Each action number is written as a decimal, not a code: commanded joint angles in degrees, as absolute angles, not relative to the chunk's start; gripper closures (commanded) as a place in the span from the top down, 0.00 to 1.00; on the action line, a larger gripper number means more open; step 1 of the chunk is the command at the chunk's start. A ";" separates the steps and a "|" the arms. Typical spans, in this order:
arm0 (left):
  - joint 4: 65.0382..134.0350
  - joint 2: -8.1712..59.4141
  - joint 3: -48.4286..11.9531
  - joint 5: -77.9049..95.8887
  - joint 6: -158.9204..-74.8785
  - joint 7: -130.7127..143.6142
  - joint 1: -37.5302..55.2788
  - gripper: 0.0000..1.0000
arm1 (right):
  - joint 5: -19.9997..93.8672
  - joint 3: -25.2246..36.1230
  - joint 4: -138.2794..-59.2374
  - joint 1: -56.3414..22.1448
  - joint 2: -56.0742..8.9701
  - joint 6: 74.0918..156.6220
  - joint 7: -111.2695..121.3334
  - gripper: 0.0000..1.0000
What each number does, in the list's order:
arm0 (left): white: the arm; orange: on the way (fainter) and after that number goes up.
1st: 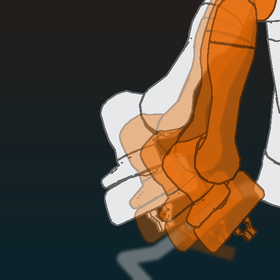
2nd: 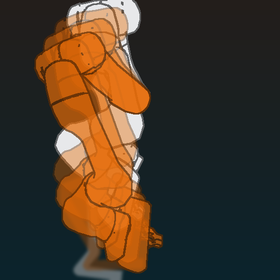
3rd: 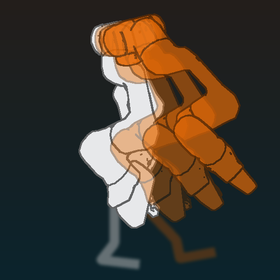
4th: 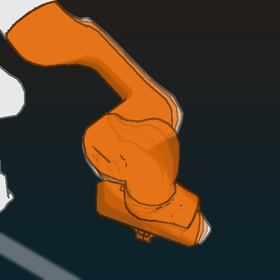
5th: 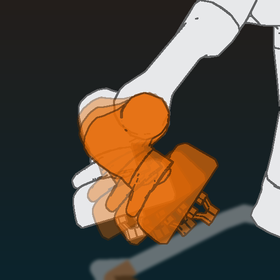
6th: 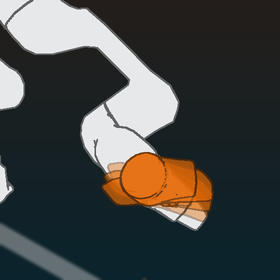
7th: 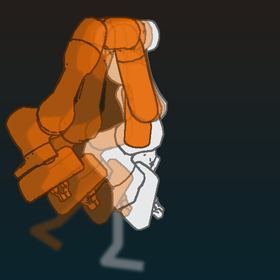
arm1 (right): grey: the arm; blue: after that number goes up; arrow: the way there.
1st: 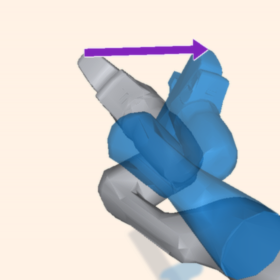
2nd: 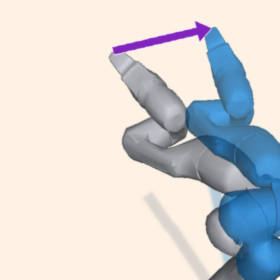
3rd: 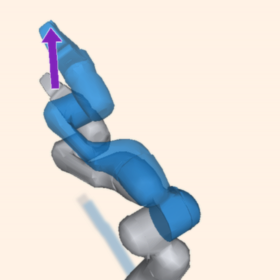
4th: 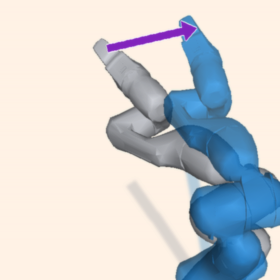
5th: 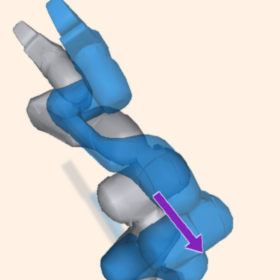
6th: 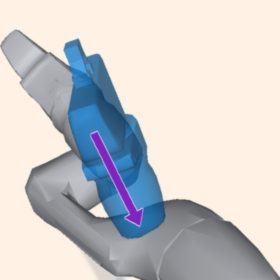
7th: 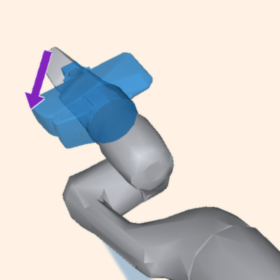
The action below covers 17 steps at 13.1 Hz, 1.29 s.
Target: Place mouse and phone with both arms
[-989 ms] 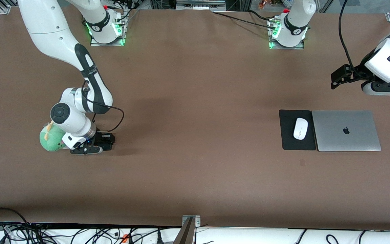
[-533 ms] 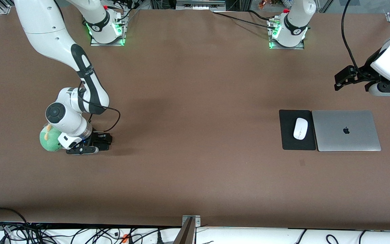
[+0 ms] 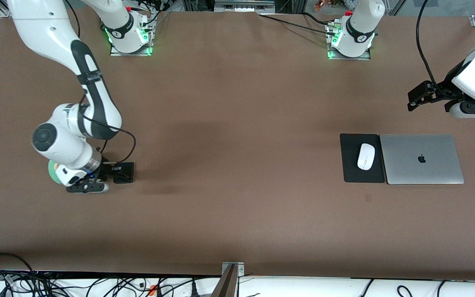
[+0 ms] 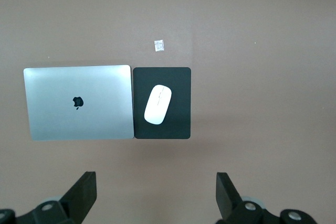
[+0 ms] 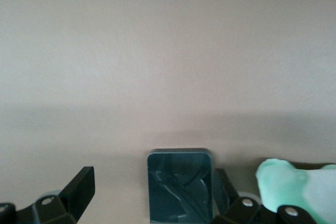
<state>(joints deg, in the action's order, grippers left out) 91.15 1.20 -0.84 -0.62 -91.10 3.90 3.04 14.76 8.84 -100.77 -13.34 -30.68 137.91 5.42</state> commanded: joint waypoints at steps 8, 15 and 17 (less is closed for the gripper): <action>89.47 1.85 -0.88 -1.58 -90.62 4.22 3.08 1.00 | 14.42 12.83 -99.67 -10.99 -10.04 112.00 5.71 1.00; 89.47 1.85 -0.88 -1.58 -90.62 4.22 3.08 1.00 | 4.40 10.47 -92.92 -5.90 -3.52 94.42 5.27 1.00; 89.47 1.85 -0.88 -1.50 -90.70 4.22 3.08 1.00 | 0.90 7.92 -91.06 -4.13 -3.34 92.73 5.19 1.00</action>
